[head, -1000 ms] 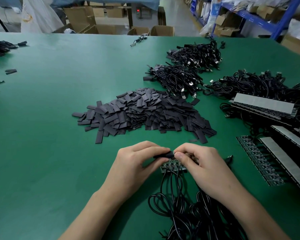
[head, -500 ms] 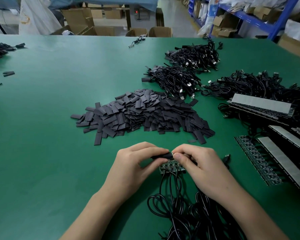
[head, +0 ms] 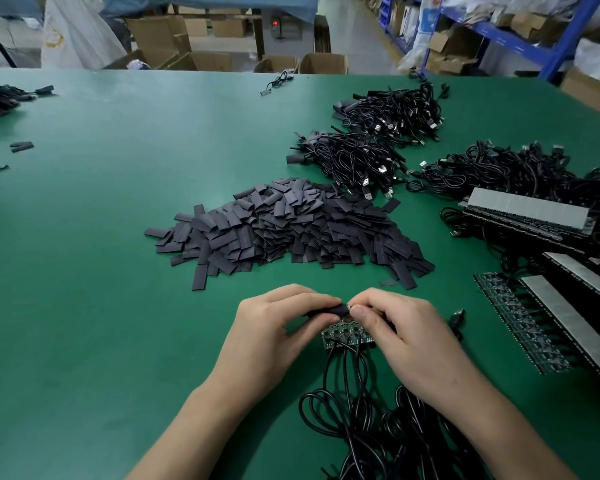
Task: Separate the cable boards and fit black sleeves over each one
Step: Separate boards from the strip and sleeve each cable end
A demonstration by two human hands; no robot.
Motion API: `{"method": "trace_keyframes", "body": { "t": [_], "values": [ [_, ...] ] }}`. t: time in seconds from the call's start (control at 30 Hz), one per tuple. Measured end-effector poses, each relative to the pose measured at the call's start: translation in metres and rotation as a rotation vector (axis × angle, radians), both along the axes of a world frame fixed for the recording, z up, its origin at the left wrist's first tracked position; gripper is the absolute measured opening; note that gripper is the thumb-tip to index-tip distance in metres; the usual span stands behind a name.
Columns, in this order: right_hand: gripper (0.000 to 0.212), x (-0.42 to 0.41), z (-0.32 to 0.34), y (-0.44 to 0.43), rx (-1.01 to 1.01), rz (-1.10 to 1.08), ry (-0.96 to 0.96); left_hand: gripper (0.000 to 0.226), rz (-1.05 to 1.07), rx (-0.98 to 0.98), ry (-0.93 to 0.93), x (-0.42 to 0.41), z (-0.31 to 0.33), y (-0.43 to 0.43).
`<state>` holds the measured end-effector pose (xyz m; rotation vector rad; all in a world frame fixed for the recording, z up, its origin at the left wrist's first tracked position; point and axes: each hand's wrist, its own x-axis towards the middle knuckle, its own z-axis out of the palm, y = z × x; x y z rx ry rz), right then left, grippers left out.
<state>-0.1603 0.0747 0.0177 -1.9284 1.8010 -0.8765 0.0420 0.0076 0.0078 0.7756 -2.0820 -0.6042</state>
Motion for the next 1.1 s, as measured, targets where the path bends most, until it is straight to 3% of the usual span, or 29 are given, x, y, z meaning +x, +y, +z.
{"method": "trace_keyframes", "body": {
  "t": [0.37, 0.63, 0.83, 1.1],
  "values": [
    [0.020, 0.004, 0.003, 0.001, -0.018, -0.024, 0.080, 0.019, 0.007, -0.083, -0.014, -0.003, -0.002, 0.000],
    [0.024, -0.002, 0.004, 0.001, -0.024, -0.019, -0.064, 0.023, 0.066, 0.017, 0.050, -0.002, 0.004, 0.001],
    [0.024, 0.002, 0.003, 0.001, -0.059, -0.029, -0.147, 0.031, 0.237, 0.069, 0.168, -0.001, 0.008, 0.002],
    [0.020, 0.007, 0.003, 0.002, -0.042, -0.064, -0.111, 0.025, 0.230, 0.035, 0.162, -0.007, 0.005, 0.005]
  ]
}}
